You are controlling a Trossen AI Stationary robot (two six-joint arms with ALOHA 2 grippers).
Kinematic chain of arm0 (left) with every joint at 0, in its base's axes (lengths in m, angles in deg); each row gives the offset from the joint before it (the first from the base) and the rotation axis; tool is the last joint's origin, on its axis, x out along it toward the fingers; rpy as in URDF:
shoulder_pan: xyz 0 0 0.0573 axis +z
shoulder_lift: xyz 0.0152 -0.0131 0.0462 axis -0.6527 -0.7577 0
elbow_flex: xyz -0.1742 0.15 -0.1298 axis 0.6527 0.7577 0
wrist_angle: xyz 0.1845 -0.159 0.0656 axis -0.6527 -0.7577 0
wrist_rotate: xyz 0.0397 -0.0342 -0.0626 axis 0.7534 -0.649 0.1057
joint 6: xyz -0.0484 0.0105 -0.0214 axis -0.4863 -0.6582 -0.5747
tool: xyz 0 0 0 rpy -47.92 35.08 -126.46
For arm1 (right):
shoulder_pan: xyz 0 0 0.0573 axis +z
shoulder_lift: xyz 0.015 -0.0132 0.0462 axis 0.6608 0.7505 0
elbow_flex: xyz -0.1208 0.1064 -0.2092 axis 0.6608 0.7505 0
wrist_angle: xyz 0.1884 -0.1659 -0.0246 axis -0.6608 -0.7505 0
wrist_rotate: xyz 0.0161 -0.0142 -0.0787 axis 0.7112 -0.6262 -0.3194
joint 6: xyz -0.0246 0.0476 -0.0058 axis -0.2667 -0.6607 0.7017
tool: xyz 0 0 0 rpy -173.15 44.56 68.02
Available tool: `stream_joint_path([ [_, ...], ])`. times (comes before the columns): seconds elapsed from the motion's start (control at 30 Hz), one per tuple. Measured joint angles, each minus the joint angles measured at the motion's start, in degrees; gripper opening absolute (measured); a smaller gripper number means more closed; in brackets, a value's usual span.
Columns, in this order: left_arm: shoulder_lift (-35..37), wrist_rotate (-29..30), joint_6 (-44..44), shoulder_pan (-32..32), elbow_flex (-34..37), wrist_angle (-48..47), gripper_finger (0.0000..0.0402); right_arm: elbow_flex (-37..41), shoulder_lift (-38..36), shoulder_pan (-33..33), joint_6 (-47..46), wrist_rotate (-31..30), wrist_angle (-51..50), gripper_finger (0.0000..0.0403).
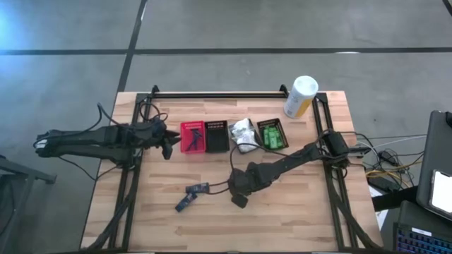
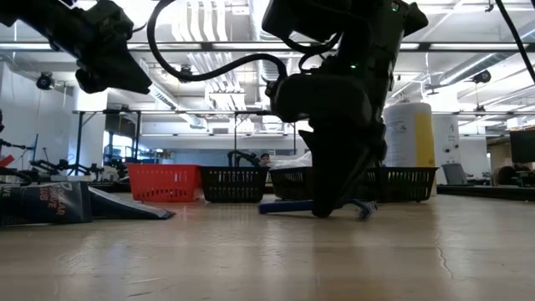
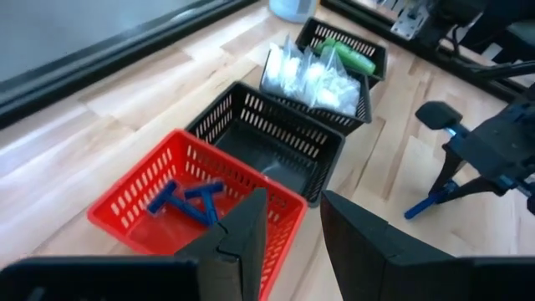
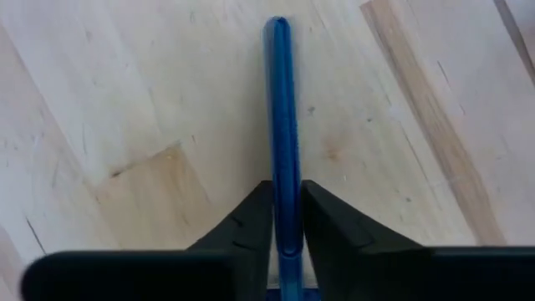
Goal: Pick & Place Travel size toiletries
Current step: Put the razor into the red bin
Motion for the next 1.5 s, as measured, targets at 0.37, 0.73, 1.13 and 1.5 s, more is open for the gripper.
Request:
stream_joint_path([
  [0.37, -0.4, -0.1, -0.5, 0.0, 0.0, 1.8, 0.012, 0.0, 0.0, 0.0, -0.8, 0.2, 0.5, 0.0038],
  [0.73, -0.5, -2.5, -2.1, 0.0, 0.0, 1.7, 0.012, 0.0, -0.1, -0.1, -0.8, 0.4, 3.4, 0.0028],
  [1.13, -0.5, -2.8, -2.0, 0.0, 0.1, 1.2, 0.012, 0.0, -3.7, -2.2, -5.1, -0.3, 3.3, 0.0029],
  [1.5, -0.7, -2.6, -1.0, 0.0, 0.2, 0.2, 0.012, 0.0, -9.3, -12.1, -7.6, -3.4, 19.6, 0.0029],
])
